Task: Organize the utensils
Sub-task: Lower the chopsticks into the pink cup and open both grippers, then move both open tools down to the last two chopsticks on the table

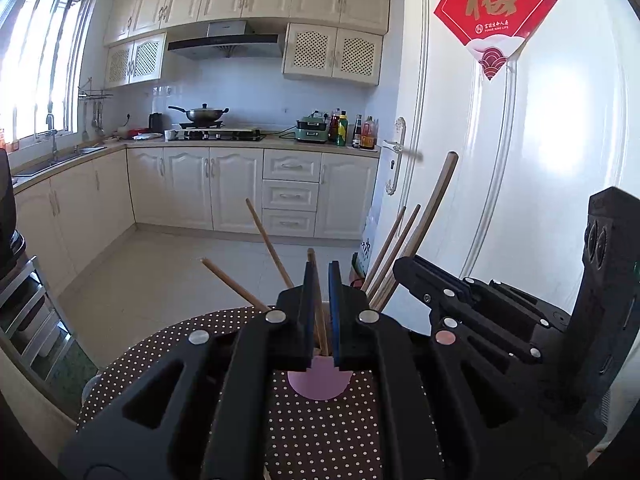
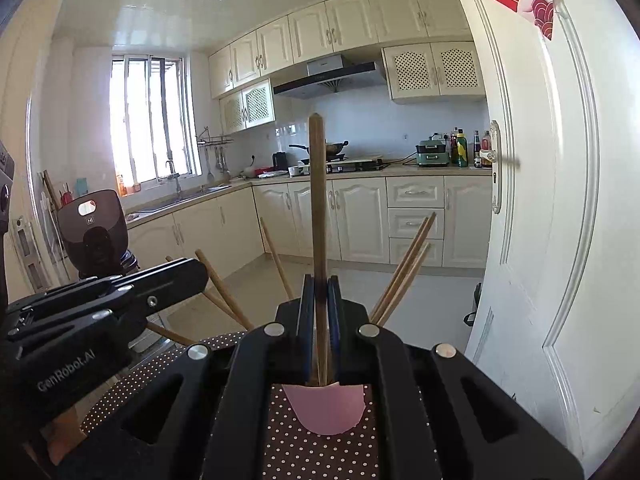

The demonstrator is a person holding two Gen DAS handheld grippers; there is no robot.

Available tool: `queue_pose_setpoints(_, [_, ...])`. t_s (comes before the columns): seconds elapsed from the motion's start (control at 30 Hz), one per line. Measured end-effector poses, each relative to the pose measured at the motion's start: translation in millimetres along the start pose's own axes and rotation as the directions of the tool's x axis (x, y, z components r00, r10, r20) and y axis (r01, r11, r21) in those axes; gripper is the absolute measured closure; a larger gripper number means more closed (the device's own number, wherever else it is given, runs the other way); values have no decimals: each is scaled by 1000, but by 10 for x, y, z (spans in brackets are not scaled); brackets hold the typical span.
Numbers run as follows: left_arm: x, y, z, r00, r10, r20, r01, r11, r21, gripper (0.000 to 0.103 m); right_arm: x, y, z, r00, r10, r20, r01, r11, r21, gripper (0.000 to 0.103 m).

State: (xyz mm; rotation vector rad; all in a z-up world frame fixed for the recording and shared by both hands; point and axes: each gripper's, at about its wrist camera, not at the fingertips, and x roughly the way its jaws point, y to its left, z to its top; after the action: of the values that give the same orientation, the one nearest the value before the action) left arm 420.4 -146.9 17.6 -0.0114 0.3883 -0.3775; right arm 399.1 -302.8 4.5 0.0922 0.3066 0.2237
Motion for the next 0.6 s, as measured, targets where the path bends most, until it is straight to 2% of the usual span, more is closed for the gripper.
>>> queue_pose_setpoints(0.4, [-53, 85, -45, 1000, 24, -21, -24, 1000, -5, 96, 175, 3, -172, 996, -15, -92, 15, 1000, -3, 97])
queue_pose_setpoints(0.43, [-56, 91, -48, 999, 25, -22, -25, 1000, -4, 94, 175, 2, -173, 995, -16, -97, 16, 1000, -1, 97])
queue_pose_setpoints(0.5, [-86, 111, -60, 999, 37, -25, -37, 999, -5, 74, 148, -4, -170, 995, -17, -95, 18, 1000, 9, 97])
queue_pose_setpoints(0.53, [-119, 123, -66, 999, 46, -16, -46, 999, -9, 46, 130, -5, -170, 995, -17, -95, 18, 1000, 14, 97])
queue_pose_setpoints(0.57, [-162, 135, -75, 999, 52, 3, -52, 999, -13, 39, 107, -10, -161, 995, -15, -94, 17, 1000, 21, 97])
queue_pose_setpoints(0.6, [-207, 144, -81, 998, 54, 19, -54, 998, -15, 39, 88, -11, -156, 996, -15, -93, 18, 1000, 24, 97])
